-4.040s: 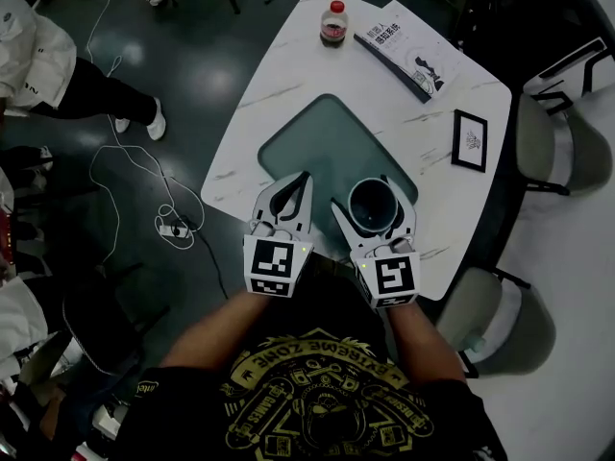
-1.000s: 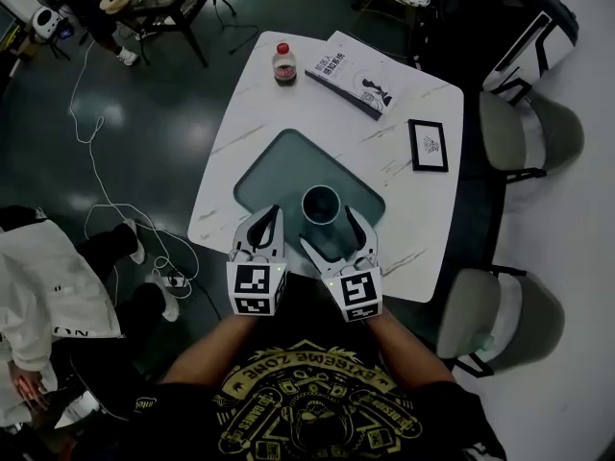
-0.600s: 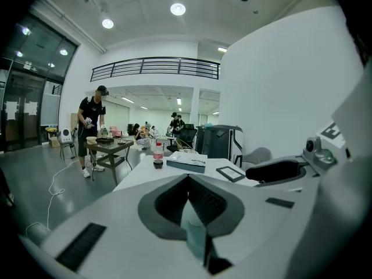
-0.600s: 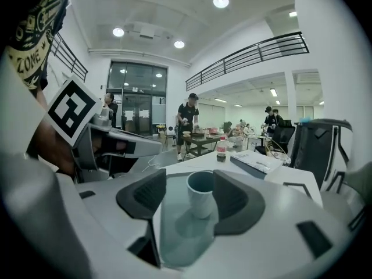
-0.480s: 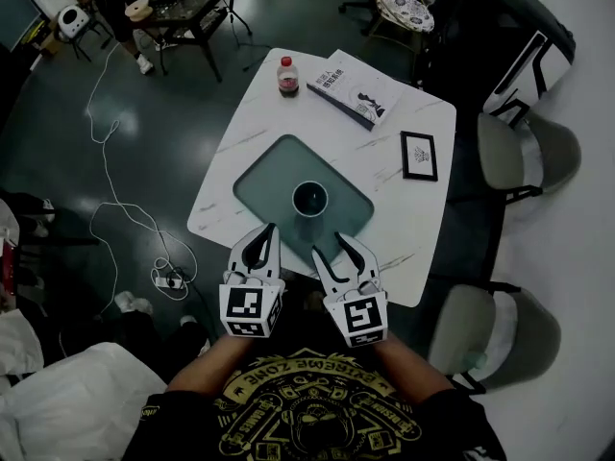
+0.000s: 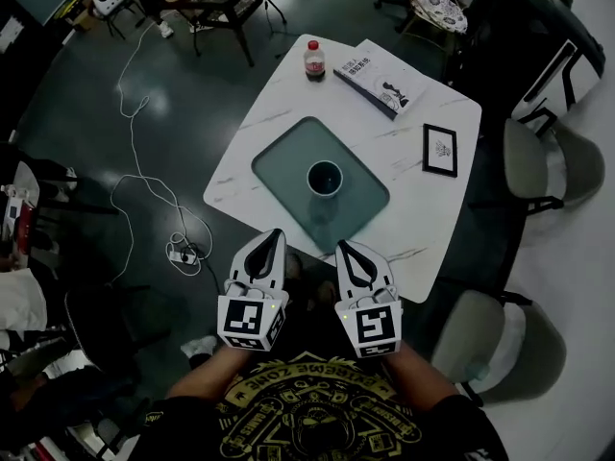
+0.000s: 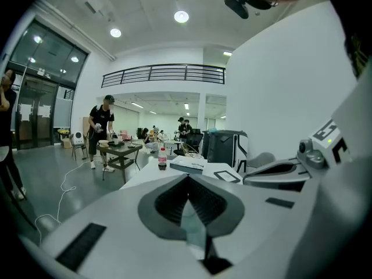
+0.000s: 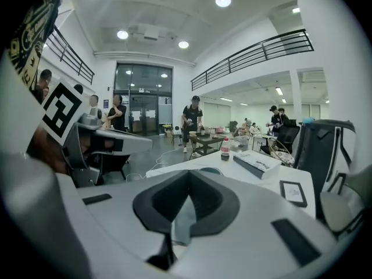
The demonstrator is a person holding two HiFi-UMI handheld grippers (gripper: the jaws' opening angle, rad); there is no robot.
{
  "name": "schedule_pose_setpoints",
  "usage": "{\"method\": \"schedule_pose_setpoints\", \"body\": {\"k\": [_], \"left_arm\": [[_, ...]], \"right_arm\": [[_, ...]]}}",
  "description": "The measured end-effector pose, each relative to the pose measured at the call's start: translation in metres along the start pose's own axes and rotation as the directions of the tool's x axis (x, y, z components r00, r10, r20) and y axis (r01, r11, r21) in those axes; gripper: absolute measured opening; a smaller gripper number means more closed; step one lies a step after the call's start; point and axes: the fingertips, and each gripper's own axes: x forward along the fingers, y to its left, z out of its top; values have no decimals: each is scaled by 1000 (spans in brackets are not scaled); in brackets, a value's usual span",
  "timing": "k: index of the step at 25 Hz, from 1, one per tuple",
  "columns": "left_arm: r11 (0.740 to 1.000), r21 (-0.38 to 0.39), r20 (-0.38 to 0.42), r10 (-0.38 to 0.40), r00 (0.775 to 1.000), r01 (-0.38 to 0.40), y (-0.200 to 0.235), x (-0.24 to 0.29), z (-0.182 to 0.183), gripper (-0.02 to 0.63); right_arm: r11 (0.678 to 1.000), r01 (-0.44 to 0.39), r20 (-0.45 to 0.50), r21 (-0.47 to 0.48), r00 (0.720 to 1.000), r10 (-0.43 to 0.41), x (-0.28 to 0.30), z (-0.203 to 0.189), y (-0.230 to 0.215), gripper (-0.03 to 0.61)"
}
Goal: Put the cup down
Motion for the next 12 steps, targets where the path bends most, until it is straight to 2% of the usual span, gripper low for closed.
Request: {"method": "schedule_pose_setpoints", "body": {"k": [12], "left_arm": [[998,44,35,32,999,-33,20,-45,15,9]], "right_arm": [[999,-36,27,-32,999,36,-1,21,33,8]]}}
